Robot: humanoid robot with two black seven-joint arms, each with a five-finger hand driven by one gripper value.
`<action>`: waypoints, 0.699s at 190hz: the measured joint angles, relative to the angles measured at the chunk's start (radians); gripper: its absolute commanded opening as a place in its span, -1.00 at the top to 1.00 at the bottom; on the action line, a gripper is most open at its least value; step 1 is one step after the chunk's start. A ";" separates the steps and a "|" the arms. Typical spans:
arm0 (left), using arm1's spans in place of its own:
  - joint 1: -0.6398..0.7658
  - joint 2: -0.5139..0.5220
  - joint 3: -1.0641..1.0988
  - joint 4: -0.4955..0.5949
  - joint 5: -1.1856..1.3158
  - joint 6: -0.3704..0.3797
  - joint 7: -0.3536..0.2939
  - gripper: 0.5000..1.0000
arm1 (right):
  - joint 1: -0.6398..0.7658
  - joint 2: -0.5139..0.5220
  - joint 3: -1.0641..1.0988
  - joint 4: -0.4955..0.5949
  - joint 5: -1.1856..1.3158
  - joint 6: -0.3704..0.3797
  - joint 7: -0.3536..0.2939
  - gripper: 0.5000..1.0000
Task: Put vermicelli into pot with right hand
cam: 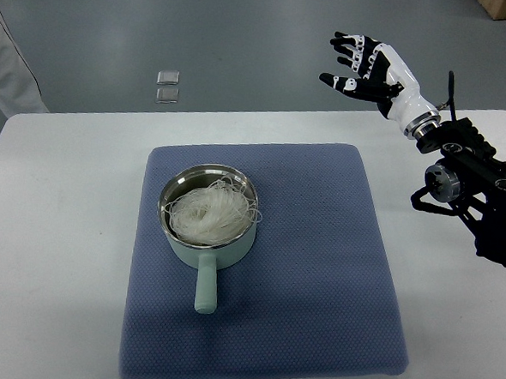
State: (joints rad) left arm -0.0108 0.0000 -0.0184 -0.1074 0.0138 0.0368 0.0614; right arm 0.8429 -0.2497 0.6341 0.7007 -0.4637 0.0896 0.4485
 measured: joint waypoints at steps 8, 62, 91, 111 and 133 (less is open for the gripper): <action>0.000 0.000 0.000 0.000 0.000 0.000 0.000 -1.00 | -0.008 0.000 0.000 -0.011 0.054 0.002 -0.023 -0.61; 0.000 0.000 0.000 0.000 0.000 0.000 0.000 -1.00 | -0.050 0.011 0.001 -0.062 0.213 0.029 -0.072 -0.62; 0.000 0.000 0.000 0.000 0.000 0.000 0.000 -1.00 | -0.052 0.030 0.004 -0.066 0.346 0.049 -0.073 -0.62; 0.000 0.000 0.000 0.000 0.000 0.000 0.000 -1.00 | -0.052 0.039 0.005 -0.067 0.382 0.039 -0.070 -0.62; 0.000 0.000 0.000 0.000 0.000 0.000 0.000 -1.00 | -0.052 0.056 0.007 -0.071 0.397 0.029 -0.063 -0.62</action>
State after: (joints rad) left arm -0.0109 0.0000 -0.0184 -0.1074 0.0138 0.0368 0.0613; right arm 0.7906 -0.1940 0.6408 0.6292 -0.0666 0.1187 0.3851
